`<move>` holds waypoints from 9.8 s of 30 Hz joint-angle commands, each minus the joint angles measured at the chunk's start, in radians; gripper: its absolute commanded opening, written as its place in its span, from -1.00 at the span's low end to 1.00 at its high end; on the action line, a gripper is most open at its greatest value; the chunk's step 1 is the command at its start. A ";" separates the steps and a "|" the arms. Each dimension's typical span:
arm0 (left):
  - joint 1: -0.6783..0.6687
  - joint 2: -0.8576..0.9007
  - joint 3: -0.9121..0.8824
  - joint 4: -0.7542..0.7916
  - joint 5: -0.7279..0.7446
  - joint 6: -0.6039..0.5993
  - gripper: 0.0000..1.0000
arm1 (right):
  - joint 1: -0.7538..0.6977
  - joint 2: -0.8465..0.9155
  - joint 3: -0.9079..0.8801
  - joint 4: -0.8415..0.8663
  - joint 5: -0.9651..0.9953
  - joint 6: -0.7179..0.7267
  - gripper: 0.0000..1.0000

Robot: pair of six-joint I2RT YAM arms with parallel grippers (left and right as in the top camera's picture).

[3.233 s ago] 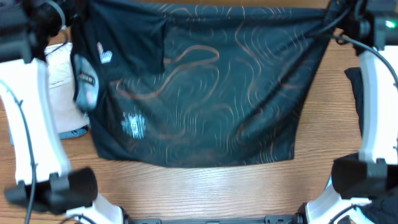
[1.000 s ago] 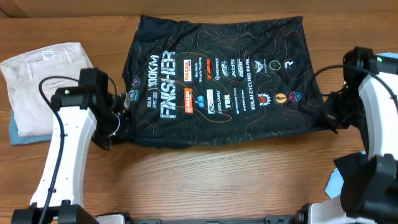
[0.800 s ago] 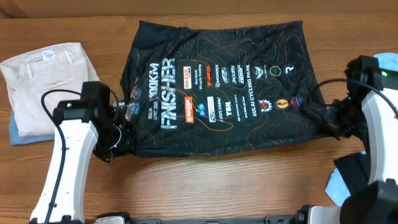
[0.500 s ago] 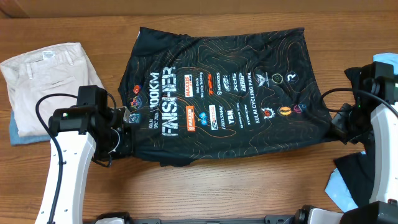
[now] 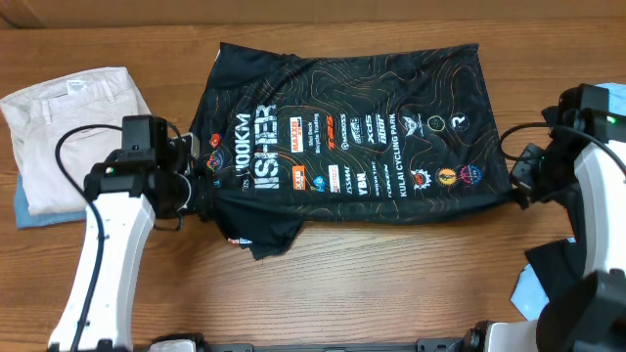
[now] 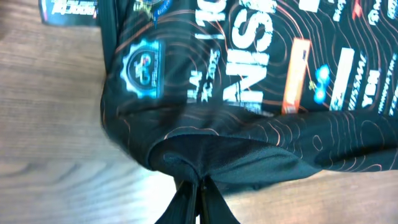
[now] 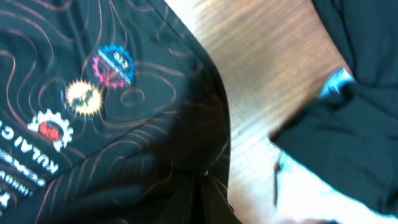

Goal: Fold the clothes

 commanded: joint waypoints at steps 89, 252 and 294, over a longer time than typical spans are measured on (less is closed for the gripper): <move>-0.127 0.259 -0.141 0.232 0.054 -0.120 -0.25 | 0.050 0.278 -0.003 0.335 -0.135 -0.121 -0.15; -0.066 0.259 -0.127 0.249 -0.762 -0.185 -0.92 | 0.022 0.279 -0.252 0.465 -0.074 -0.056 -0.51; -0.013 0.259 -0.128 0.079 -0.492 -0.190 -0.84 | 0.021 0.279 -0.252 0.337 -0.066 -0.027 -0.55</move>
